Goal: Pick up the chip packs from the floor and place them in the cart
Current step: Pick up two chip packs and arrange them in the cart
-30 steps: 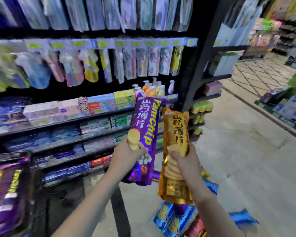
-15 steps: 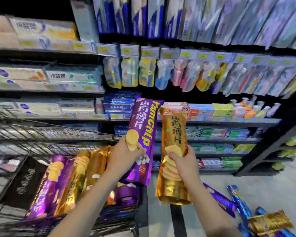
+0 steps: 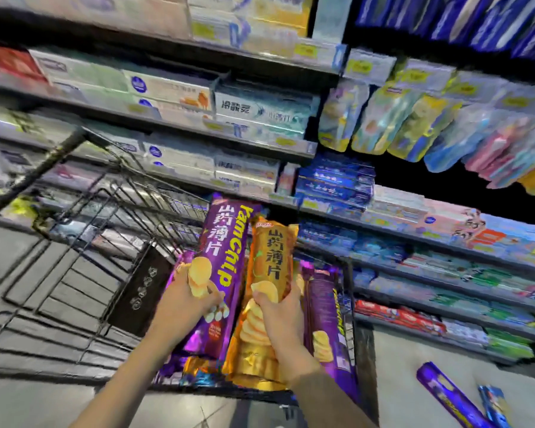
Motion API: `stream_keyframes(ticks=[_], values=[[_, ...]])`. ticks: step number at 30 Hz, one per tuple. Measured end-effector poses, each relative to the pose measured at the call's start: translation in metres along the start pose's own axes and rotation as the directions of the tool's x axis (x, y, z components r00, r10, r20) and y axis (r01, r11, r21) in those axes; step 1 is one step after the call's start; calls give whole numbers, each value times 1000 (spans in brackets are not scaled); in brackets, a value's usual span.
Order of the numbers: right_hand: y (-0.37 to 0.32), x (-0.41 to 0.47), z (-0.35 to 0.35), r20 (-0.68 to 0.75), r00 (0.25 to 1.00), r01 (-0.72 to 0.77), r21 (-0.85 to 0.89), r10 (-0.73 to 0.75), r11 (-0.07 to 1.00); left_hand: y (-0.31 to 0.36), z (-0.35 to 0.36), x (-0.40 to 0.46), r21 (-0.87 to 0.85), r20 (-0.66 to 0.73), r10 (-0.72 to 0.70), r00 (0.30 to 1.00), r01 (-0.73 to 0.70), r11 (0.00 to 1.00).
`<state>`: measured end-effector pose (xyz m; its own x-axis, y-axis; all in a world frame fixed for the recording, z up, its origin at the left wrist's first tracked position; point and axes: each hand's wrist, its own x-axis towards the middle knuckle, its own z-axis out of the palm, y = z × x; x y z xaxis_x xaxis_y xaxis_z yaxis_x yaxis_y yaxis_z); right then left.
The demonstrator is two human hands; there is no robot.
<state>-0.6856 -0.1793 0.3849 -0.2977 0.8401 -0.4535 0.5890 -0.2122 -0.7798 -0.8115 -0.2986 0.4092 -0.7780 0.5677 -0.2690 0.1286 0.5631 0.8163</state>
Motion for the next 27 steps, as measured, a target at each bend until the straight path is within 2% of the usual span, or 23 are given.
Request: stream_keyframes(ticks=[6, 13, 17, 20, 23, 27], values=[[13, 24, 109, 92, 993, -66, -104, 76, 992, -68, -26, 47, 67, -94, -84, 992, 91, 994], [46, 61, 191, 123, 991, -37, -187, 61, 982, -167, -19, 101, 189, -41, -97, 994, 103, 977], [67, 73, 221, 131, 988, -43, -284, 83, 958, -203, -11, 117, 242, 22, -170, 985, 160, 957], [78, 75, 238, 121, 987, -61, -315, 104, 947, -219, -8, 125, 365, 52, -234, 971, 200, 909], [78, 69, 242, 174, 980, -18, -388, 93, 922, -216, -11, 125, 502, -44, -154, 987, 155, 851], [61, 64, 220, 246, 969, 99, -410, 6, 907, -198, -19, 123, 580, -11, -93, 996, 83, 810]])
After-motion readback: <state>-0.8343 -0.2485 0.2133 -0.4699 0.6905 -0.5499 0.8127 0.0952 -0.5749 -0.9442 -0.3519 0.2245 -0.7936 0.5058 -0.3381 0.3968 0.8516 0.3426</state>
